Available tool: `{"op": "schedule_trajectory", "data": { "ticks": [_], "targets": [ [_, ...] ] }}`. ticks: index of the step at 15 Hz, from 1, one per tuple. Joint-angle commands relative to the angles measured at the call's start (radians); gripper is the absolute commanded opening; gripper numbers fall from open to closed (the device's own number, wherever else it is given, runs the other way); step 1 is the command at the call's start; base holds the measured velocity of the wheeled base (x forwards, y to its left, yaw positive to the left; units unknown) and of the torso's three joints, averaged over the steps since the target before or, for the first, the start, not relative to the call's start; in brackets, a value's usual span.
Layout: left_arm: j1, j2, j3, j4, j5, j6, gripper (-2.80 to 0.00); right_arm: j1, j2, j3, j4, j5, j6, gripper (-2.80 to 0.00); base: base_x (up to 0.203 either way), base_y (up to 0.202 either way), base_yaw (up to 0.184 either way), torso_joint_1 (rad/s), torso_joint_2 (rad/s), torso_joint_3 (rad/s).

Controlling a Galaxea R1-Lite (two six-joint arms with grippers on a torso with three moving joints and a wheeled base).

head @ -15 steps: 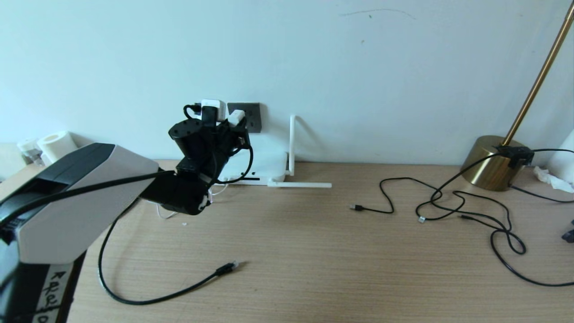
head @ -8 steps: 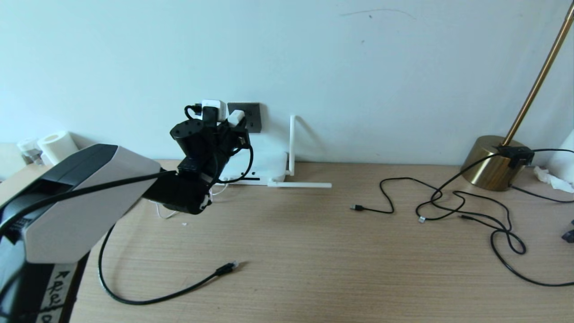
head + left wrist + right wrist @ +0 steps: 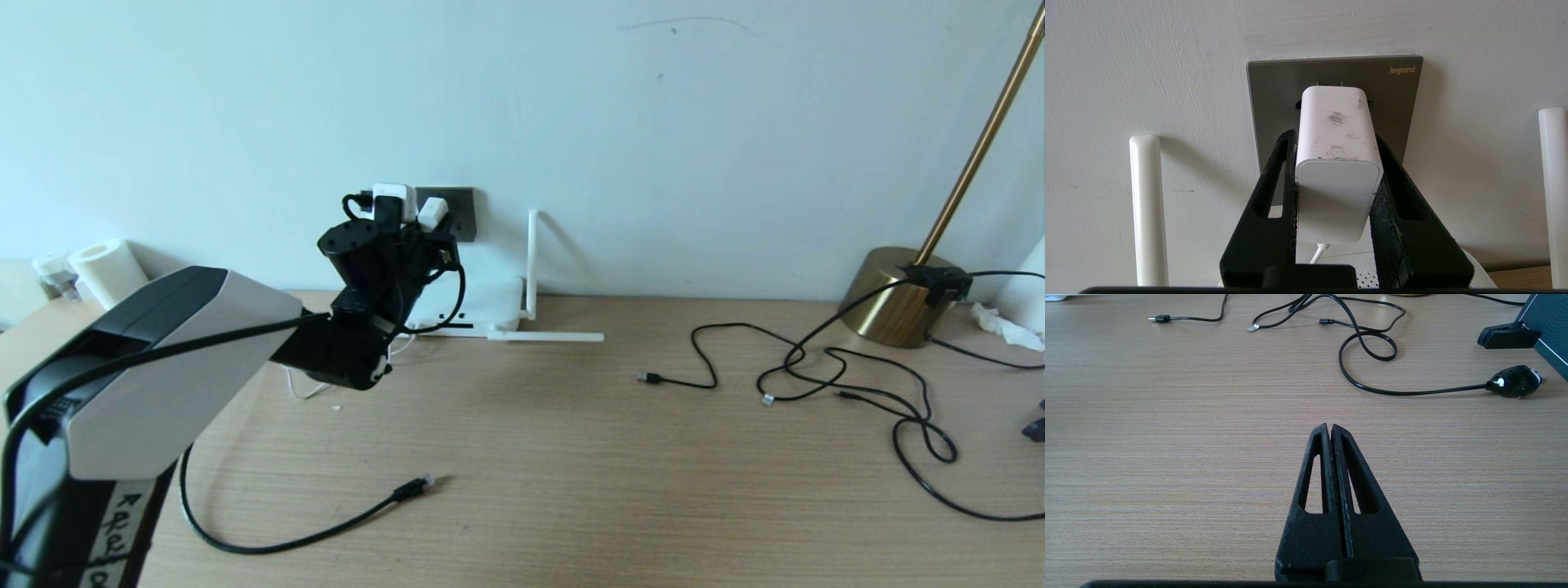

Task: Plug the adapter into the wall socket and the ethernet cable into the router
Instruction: Plug plug into socket

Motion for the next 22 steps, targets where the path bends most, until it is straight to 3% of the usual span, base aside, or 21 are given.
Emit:
{"op": "schedule_trajectory", "data": {
  "ticks": [1, 4, 7, 12, 22],
  "targets": [
    [-0.001, 0.002, 0.001, -0.006, 0.001, 0.001, -2.8, 0.0, 0.0, 0.0, 0.0, 0.0, 0.0, -2.8, 0.0, 0.0, 0.0, 0.0, 0.0, 0.0],
    [-0.008, 0.002, 0.002, -0.006, 0.007, -0.012, -2.8, 0.0, 0.0, 0.0, 0.0, 0.0, 0.0, -2.8, 0.0, 0.0, 0.0, 0.0, 0.0, 0.0],
    [-0.017, 0.001, 0.011, -0.007, 0.049, -0.069, -2.8, 0.0, -0.001, 0.0, 0.0, 0.001, 0.0, -2.8, 0.0, 0.0, 0.0, 0.0, 0.0, 0.0],
    [-0.034, -0.033, 0.075, -0.027, 0.058, -0.07, -2.8, 0.0, 0.0, 0.0, 0.0, 0.0, 0.0, -2.8, 0.0, 0.0, 0.0, 0.0, 0.0, 0.0],
    [-0.039, -0.037, 0.068, -0.018, 0.094, -0.067, -2.8, 0.0, -0.001, 0.0, 0.0, 0.0, 0.0, -2.8, 0.0, 0.0, 0.0, 0.0, 0.0, 0.0]
  ]
}}
